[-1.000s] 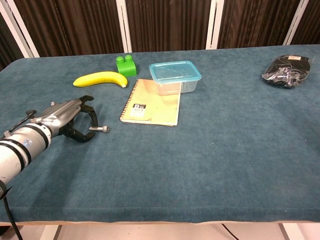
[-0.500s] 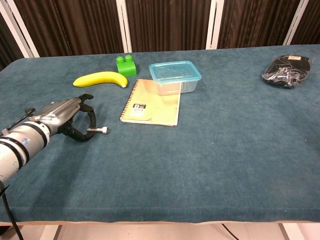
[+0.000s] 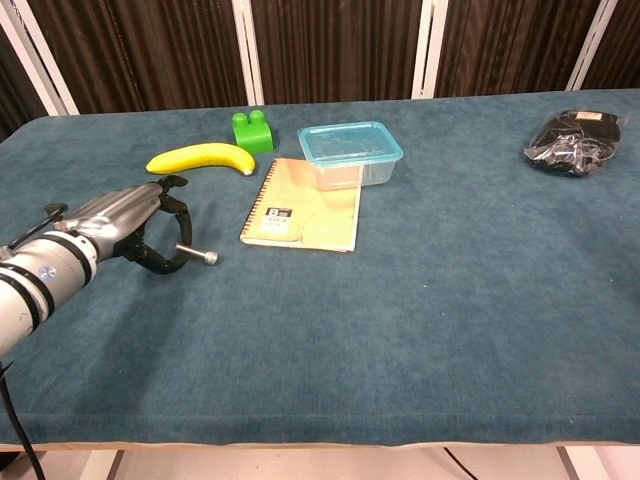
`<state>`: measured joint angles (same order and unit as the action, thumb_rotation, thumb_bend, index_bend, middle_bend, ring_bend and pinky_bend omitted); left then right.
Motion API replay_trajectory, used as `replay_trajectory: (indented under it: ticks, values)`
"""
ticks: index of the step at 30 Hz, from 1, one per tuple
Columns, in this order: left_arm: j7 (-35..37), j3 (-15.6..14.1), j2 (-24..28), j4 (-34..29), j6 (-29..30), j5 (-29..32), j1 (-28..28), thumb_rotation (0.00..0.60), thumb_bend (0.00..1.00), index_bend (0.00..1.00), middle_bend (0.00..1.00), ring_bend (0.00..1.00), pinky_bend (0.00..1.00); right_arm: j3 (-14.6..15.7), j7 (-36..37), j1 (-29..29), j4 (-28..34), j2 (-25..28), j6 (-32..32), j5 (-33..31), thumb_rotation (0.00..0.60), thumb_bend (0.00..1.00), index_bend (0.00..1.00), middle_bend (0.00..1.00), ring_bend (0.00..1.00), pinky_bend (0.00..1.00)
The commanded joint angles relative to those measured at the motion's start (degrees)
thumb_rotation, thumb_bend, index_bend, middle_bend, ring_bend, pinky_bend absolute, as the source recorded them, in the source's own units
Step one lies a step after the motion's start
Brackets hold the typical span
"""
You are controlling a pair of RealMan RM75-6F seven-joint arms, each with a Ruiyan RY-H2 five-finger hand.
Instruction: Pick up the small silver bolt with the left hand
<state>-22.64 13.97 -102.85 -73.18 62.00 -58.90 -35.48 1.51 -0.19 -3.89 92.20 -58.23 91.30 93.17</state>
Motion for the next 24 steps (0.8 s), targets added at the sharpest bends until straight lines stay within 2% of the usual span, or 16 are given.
replay_trajectory:
  ticks: [1,24]
  values:
    - [-0.47,-0.01,0.22,-0.6,0.24,0.19,-0.06,0.6,0.37,0.58,0.01,0.0,0.03,0.01,-0.02,-0.01,0.01,-0.01,0.01,0.02,0.6,0.29,0.0,0.0,0.0,0.04]
    - [-3.25,0.34,-0.35,-2.21,0.43,1.29,-1.89,0.6,0.37,0.57,0.02,0.0,0.04,0.02,0.82,-0.17,-0.13,0.26,0.43,0.21,0.6,0.29,0.0,0.0,0.0,0.04]
